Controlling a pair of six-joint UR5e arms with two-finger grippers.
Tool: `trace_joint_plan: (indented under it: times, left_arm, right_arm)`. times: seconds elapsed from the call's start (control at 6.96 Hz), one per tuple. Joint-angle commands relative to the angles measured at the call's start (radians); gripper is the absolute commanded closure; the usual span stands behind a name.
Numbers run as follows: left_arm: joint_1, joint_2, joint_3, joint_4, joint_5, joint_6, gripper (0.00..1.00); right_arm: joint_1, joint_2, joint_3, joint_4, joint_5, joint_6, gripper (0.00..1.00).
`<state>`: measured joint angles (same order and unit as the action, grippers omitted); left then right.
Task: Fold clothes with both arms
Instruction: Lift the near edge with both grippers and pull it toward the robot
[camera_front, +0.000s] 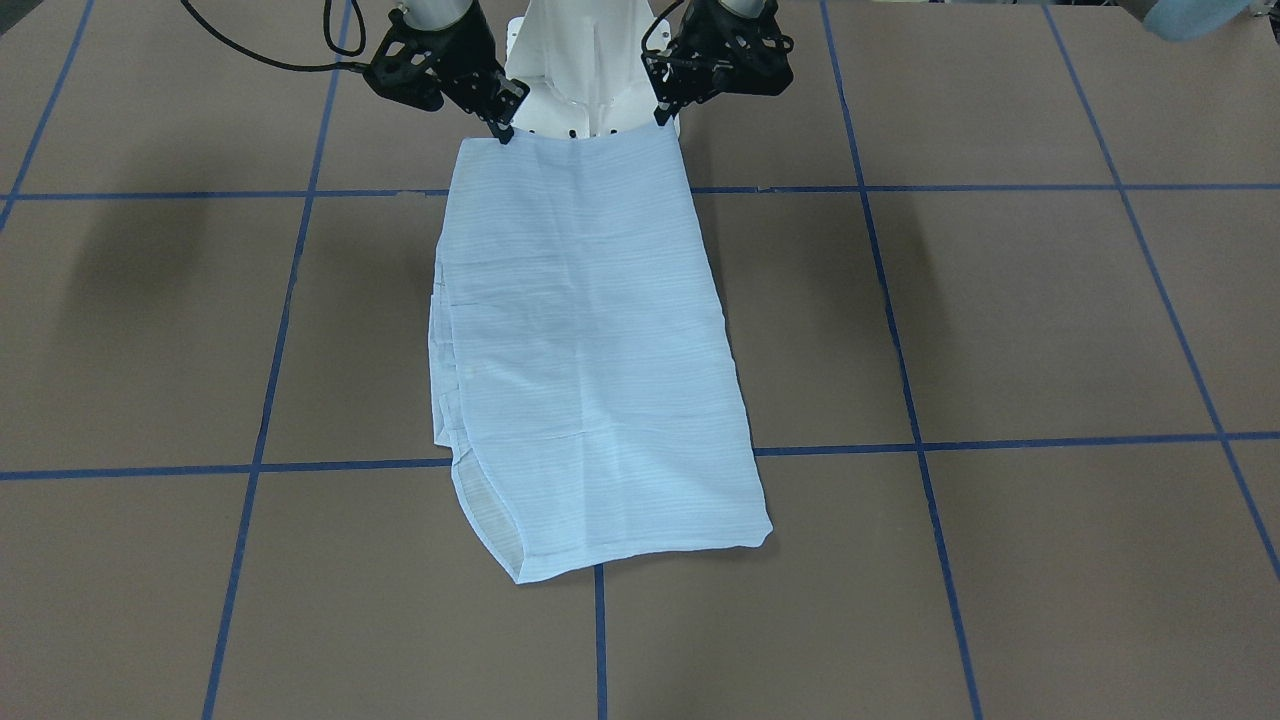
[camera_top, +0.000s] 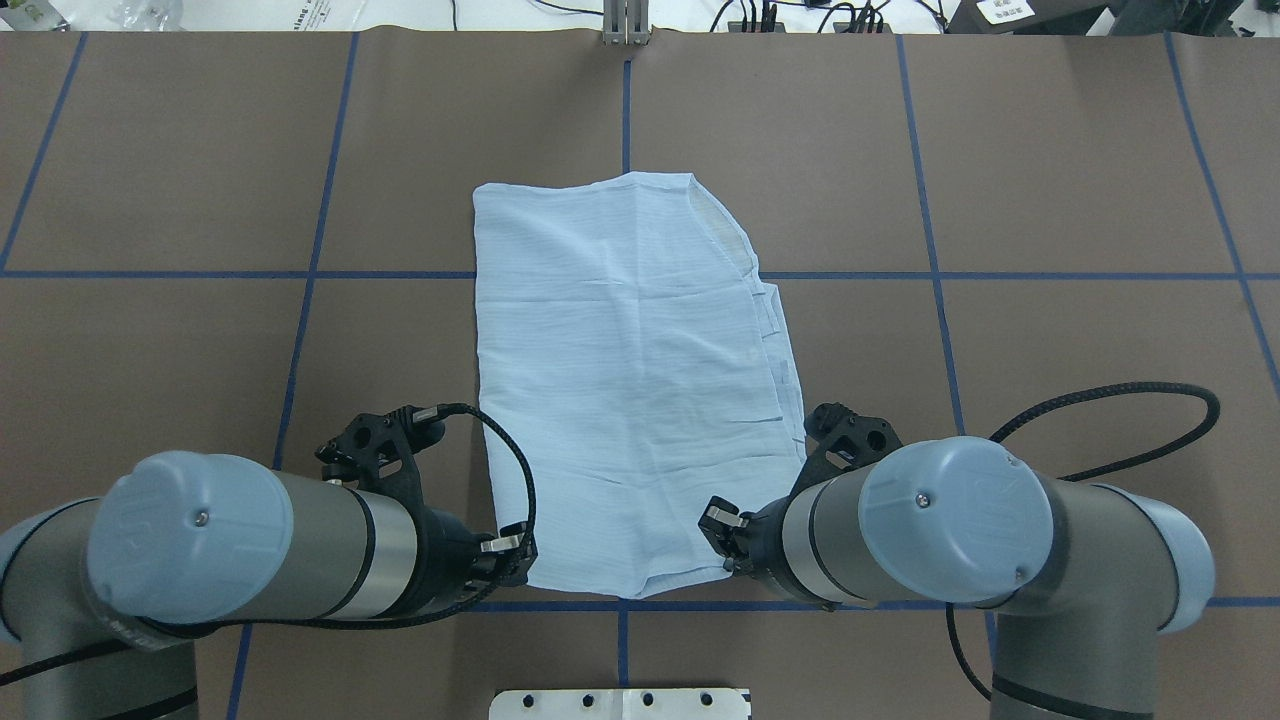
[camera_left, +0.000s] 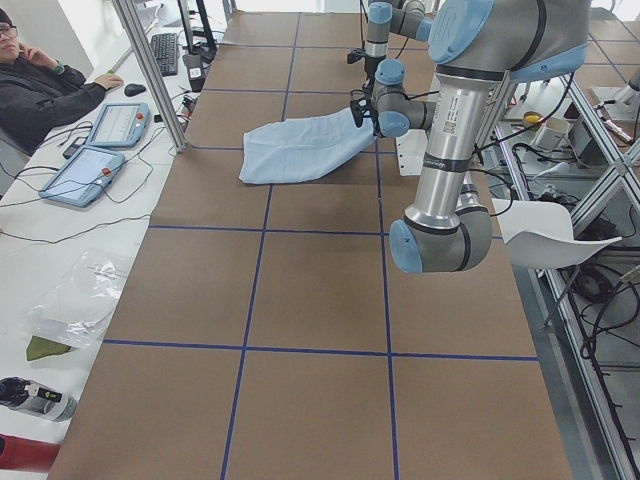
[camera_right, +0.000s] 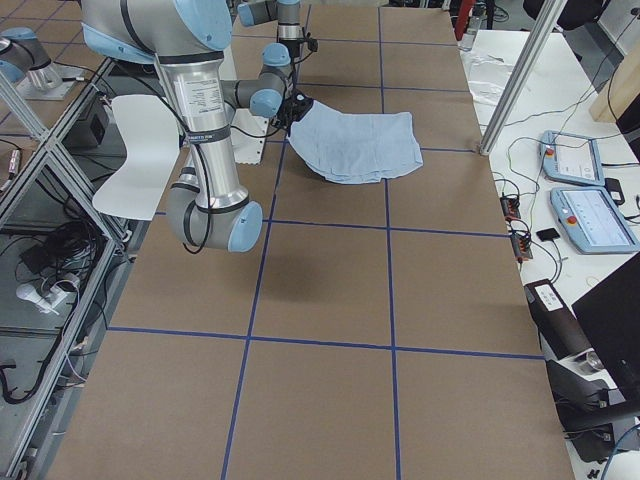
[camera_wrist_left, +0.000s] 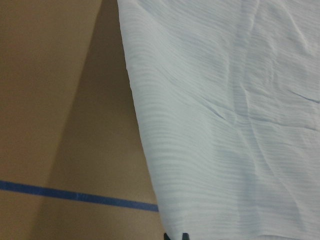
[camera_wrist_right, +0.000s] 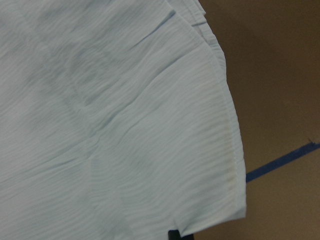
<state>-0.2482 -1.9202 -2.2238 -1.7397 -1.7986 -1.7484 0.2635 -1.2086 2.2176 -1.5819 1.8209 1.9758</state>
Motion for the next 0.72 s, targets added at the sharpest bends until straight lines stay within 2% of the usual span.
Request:
trace_joint_plan:
  times: [0.0,0.29,0.57]
  left_arm:
    - [0.030,0.000,-0.118,0.043,-0.071,-0.008,1.00]
    - [0.029,0.003,-0.174,0.045,-0.107,-0.035,1.00]
    - [0.014,0.001,-0.139,0.043,-0.105,-0.036,1.00]
  right_arm:
    - [0.000,0.003,0.059,-0.006,0.153,0.000,1.00]
    - [0.031,0.000,0.097,-0.004,0.210,0.000,1.00]
    - [0.118,0.009,0.058,-0.006,0.213,-0.009,1.00]
